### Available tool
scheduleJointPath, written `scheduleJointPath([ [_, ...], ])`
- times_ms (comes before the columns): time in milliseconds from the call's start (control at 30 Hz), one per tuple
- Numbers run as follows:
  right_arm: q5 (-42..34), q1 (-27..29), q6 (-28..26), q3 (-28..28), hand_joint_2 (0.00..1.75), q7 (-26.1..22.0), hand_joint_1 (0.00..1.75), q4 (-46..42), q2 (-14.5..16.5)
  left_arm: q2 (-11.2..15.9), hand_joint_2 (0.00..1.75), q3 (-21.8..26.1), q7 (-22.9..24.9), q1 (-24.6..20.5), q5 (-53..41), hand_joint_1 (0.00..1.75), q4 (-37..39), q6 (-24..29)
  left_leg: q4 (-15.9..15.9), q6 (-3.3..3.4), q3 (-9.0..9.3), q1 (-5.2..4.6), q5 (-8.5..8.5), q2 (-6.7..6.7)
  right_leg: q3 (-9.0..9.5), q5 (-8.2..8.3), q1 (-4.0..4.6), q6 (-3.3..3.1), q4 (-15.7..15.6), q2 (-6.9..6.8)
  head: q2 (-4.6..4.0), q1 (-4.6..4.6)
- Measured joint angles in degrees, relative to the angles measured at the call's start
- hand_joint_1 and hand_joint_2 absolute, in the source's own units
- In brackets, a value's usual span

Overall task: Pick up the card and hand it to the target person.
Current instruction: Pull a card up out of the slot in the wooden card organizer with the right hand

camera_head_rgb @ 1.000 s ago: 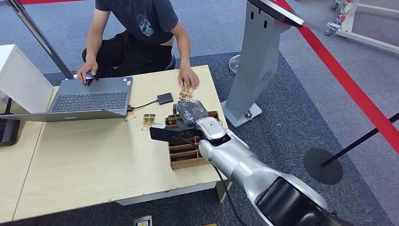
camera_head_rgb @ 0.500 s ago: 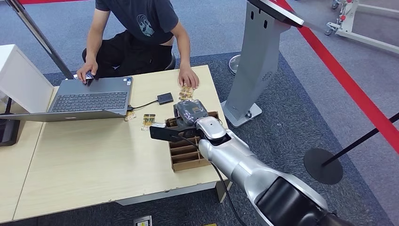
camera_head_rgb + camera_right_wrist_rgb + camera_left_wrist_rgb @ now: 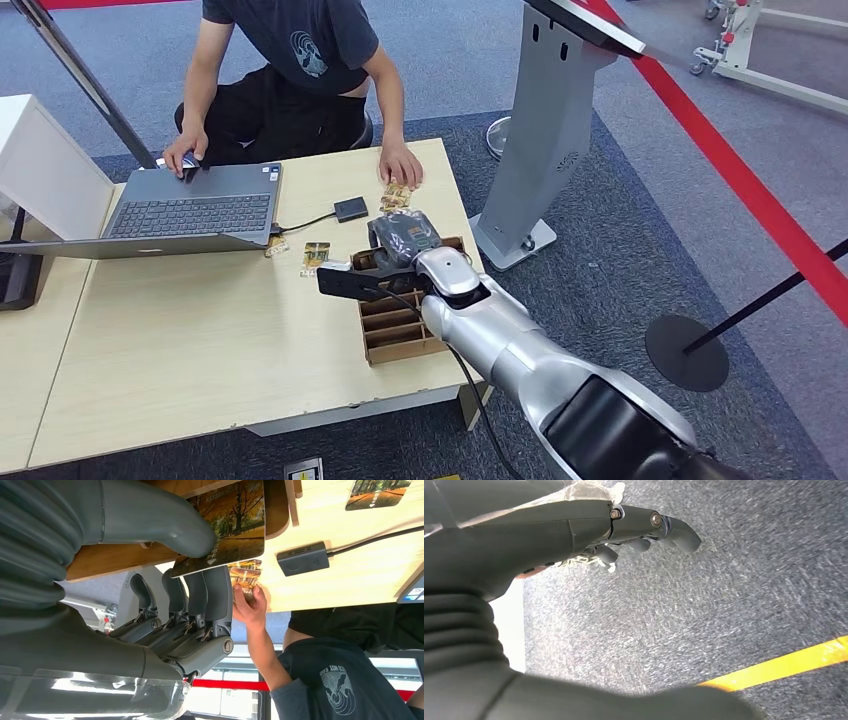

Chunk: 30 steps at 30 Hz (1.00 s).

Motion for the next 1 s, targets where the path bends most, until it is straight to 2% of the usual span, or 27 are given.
scheduleJointPath([
  [367, -3.30, -1.03, 0.46, -2.48, 1.75, -0.86, 1.31, -1.77, -1.03, -0.14, 1.75, -0.07, 0.80, 0.04, -0.27, 0.00, 0.02, -1.03, 0.06, 0.00, -0.03, 0.00, -0.02, -0.03, -0.02, -0.03, 0.00, 0.01, 0.05, -0.03, 0.00, 0.00],
  [633, -6.36, -7.04, 1.10, -5.97, 1.75, -0.95, 1.31, -8.91, -4.74, -0.02, 1.75, 0.77, 0.59, 0.46, 0.40, 0.00, -0.01, -1.98, 0.21, 0.01, -0.18, -0.02, -0.08, -0.02, -0.17, -0.07, -0.02, 0.03, 0.18, -0.01, 0.00, 0.00],
  [800, -7.50, -12.02, 4.48, -7.47, 1.75, -0.02, 1.31, -14.64, -7.29, 0.05, 1.75, 1.19, 0.31, 0.08, 0.80, 0.00, -0.05, -2.22, 0.25, 0.02, -0.26, -0.03, -0.07, -0.04, -0.23, -0.07, -0.03, 0.04, 0.22, -0.04, 0.00, 0.00],
  [900, -8.34, -14.17, 5.76, -8.05, 1.75, 0.16, 1.31, -15.76, -7.01, 0.07, 1.75, 1.19, 0.13, -0.37, 0.83, 0.00, -0.07, -2.11, 0.23, 0.01, -0.24, -0.03, -0.08, -0.04, -0.22, -0.08, -0.02, 0.03, 0.21, -0.03, 0.00, 0.00],
  [1000, -9.51, -15.66, 5.68, -8.52, 1.75, -0.82, 1.31, -13.04, -5.36, 0.05, 1.75, 0.92, 0.05, -0.74, 0.63, 0.00, -0.05, -2.14, 0.18, -0.01, -0.16, -0.02, -0.08, -0.03, -0.17, -0.09, -0.01, 0.01, 0.17, -0.02, 0.00, 0.00],
])
